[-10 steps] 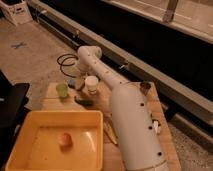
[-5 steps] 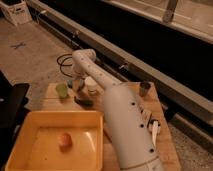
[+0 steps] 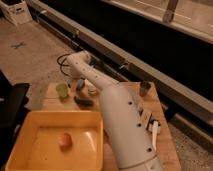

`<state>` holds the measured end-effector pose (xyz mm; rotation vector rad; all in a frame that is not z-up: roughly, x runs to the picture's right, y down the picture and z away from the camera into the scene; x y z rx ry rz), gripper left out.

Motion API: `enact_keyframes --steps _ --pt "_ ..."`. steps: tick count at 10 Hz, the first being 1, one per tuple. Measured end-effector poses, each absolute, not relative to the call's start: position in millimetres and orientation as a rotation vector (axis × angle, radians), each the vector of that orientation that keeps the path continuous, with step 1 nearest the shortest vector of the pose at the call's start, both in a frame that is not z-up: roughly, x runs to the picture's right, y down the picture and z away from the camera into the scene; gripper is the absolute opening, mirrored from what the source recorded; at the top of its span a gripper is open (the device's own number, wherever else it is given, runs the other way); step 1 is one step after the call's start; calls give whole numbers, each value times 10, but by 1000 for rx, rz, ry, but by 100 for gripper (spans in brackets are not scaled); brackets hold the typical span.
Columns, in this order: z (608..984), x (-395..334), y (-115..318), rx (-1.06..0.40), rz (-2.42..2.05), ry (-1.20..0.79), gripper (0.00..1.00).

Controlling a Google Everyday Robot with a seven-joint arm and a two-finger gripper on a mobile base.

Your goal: Place sponge in table surface

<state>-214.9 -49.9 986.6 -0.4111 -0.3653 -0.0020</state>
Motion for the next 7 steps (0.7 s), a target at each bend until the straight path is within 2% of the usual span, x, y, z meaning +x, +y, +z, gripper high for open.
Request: enact_keyframes --steps 7 --pt "10080 -1813 -447 -439 171 -321 80"
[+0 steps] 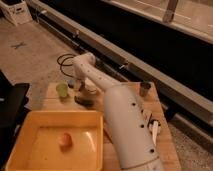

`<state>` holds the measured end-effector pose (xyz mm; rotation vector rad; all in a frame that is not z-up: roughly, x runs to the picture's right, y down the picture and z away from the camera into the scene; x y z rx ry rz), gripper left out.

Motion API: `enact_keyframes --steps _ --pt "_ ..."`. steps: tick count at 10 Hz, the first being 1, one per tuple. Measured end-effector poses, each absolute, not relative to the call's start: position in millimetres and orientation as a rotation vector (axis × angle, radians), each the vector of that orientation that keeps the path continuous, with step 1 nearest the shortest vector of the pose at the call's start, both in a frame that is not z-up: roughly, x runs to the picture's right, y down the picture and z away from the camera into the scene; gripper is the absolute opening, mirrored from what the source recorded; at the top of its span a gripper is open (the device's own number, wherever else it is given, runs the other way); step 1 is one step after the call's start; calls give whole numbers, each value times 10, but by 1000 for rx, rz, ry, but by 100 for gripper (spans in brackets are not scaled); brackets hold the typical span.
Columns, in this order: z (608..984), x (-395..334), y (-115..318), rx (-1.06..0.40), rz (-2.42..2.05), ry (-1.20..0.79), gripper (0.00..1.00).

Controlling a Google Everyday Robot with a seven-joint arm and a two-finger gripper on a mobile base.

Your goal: Place sponge in table surface

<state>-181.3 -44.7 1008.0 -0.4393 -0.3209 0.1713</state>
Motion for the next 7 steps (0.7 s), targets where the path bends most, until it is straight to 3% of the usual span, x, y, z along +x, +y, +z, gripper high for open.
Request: enact_keyframes --steps 7 --pt "10286 -1866 -329 -502 212 -320 80"
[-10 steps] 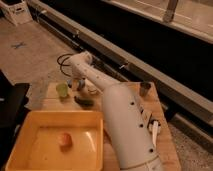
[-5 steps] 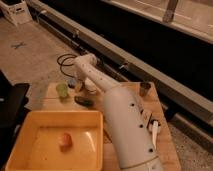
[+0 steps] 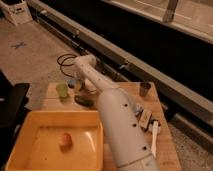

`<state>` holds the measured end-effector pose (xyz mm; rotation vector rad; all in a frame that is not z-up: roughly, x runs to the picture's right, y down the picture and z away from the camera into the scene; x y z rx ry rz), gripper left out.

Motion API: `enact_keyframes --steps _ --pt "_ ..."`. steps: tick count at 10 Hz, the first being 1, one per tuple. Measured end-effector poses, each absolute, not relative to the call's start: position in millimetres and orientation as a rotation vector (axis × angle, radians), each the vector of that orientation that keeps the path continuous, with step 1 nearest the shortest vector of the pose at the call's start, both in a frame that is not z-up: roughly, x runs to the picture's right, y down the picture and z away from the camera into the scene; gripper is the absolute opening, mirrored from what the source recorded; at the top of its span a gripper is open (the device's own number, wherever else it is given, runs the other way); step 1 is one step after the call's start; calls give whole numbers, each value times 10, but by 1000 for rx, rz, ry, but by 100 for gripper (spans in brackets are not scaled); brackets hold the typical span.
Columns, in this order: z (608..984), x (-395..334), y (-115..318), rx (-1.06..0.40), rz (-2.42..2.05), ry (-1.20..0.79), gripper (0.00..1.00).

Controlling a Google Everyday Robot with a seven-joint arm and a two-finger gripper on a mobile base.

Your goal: Place sponge in table surface

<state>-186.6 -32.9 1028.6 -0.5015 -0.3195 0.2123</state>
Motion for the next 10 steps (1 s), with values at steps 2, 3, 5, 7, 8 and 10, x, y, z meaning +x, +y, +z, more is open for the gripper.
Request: enact_keyframes --steps 2,3,5,7,8,10 --pt "10342 -1896 -297 -523 210 -319 80" --pt "10361 -1904 -284 -531 210 -320 80" --pt "10411 -1919 -232 -567 203 -332 76" --pt "10427 -1943 -201 -596 188 -347 59" --pt "10419 -1955 -207 -598 178 -352 47" --pt "10374 -1991 -231 -588 163 -361 29"
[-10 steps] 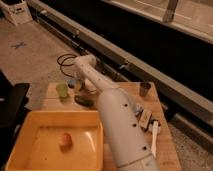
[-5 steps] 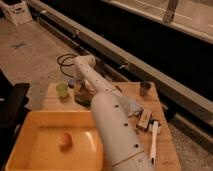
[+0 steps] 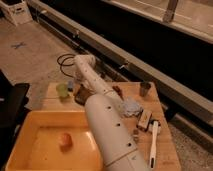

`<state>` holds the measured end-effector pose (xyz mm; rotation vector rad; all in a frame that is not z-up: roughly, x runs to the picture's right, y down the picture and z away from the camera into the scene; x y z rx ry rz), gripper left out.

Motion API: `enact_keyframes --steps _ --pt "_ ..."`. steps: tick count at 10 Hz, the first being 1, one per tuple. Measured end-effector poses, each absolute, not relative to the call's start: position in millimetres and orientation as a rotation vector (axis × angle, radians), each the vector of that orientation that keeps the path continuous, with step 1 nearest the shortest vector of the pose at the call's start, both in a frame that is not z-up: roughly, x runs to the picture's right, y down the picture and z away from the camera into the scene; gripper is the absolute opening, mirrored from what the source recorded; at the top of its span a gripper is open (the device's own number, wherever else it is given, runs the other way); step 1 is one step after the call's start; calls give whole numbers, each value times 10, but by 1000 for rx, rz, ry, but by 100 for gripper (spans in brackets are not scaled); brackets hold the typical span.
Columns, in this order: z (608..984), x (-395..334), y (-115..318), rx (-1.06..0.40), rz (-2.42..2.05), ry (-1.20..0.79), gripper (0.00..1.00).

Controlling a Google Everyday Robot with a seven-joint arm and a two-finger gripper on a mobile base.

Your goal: Place sponge in table surface

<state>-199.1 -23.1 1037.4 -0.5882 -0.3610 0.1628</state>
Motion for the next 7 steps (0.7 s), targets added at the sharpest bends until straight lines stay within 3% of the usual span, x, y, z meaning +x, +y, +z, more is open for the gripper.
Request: enact_keyframes --steps 2,3,7 --pt "10225 -1970 -349 -546 147 -372 7" --pt "10130 -1971 -413 -526 138 -377 2" --pt "9495 -2015 -785 -413 69 -427 0"
